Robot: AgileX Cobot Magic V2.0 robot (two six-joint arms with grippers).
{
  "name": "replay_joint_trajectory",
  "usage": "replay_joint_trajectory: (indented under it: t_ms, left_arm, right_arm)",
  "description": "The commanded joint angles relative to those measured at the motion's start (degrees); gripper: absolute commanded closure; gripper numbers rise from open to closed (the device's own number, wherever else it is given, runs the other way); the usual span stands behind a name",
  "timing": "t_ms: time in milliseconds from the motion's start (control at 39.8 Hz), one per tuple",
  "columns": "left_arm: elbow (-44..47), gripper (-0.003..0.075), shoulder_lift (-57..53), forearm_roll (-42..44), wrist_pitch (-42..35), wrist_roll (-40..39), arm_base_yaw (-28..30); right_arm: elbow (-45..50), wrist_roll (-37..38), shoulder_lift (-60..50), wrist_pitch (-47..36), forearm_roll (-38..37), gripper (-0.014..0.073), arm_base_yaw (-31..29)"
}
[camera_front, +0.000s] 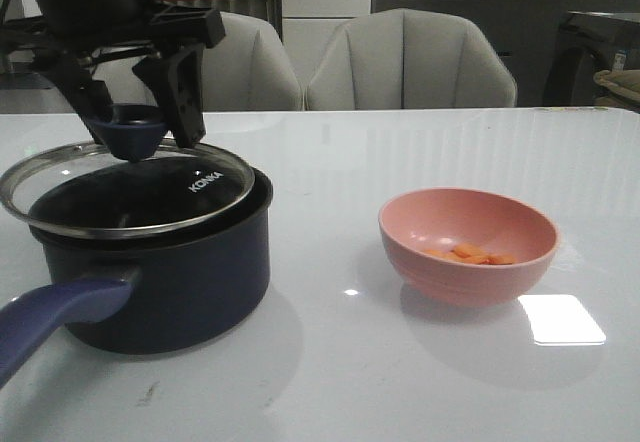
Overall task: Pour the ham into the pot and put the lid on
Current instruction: 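Lift the glass lid off the pot and move it beside the pot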
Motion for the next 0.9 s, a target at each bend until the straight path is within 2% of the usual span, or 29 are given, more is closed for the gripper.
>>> replay_joint_trajectory:
  t_ms: [0, 201, 326, 878]
  left_arm:
    - [-2.25, 0.0398, -4.53, 1.0, -1.4, -0.15, -0.08]
    - [-1.99, 0.0398, -6.71, 5.22, 0.27, -0.15, 0.04]
    - [0.01, 0.0398, -9.06, 5.61, -1.47, -0.15, 1.38]
    - [21.65, 0.0398, -21.78, 2.65, -14.66, -0.23, 22.17]
  right_arm:
    - [0.64, -0.15, -1.17, -4.72, -0.64, 0.0451, 0.11]
    - [0.64, -0.15, -1.17, -4.72, -0.64, 0.0451, 0.11]
    - [0.64, -0.15, -1.17, -4.72, -0.64, 0.0451, 0.11]
    - [0.64, -0.15, -1.17, -4.72, -0.64, 0.0451, 0.11]
